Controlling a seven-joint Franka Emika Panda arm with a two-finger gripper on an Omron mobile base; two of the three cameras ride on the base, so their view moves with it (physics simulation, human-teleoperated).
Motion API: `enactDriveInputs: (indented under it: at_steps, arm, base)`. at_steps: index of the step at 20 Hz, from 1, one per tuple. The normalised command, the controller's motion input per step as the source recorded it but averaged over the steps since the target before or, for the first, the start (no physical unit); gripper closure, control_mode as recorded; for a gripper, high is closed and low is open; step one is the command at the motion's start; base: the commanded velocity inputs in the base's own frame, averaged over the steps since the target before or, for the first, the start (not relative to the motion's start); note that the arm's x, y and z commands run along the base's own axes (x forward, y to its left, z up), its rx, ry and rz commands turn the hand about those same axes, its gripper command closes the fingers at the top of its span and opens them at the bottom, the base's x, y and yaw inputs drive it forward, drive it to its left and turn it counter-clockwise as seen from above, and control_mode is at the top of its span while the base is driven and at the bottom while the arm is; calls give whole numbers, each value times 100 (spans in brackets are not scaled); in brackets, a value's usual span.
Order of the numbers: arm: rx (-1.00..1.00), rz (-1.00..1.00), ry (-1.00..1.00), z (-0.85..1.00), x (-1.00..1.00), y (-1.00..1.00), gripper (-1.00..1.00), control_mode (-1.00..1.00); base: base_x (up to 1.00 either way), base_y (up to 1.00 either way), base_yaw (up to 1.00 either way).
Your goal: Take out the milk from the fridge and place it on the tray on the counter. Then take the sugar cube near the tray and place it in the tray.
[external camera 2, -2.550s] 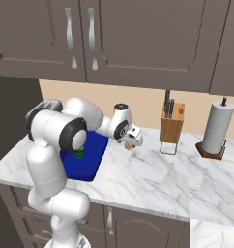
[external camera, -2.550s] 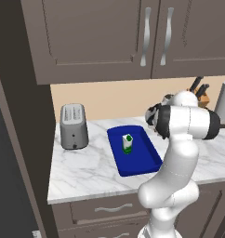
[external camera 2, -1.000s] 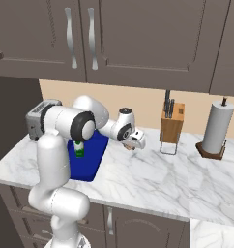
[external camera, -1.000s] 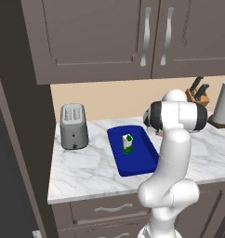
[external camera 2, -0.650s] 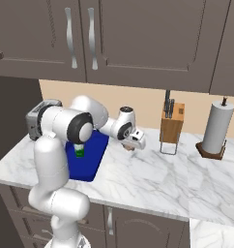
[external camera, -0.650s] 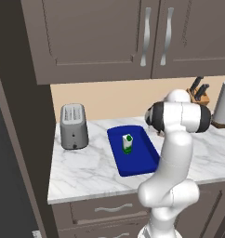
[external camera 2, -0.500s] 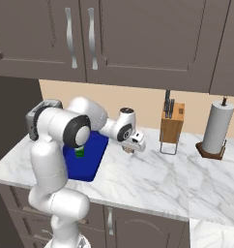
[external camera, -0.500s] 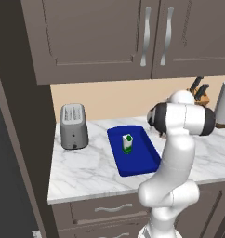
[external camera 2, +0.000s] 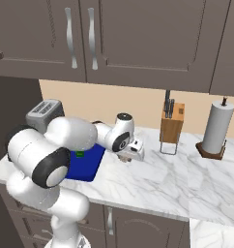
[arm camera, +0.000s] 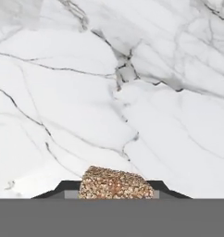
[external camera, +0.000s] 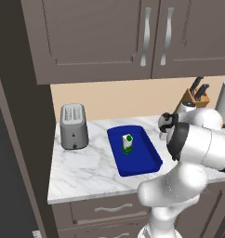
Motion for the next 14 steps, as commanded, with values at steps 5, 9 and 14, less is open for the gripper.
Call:
enactDriveInputs:
  at_steps: [5, 9, 14]
  arm:
    - [1, 6, 0, 65, -100, 5, 100, -100]
    - [0, 5, -1, 38, -74, 61, 100, -100]
    - [-3, 7, -1, 37, -3, 83, 100, -100]
  base:
    - [0, 0, 0]
    - [0, 0, 0]
    - [0, 0, 0]
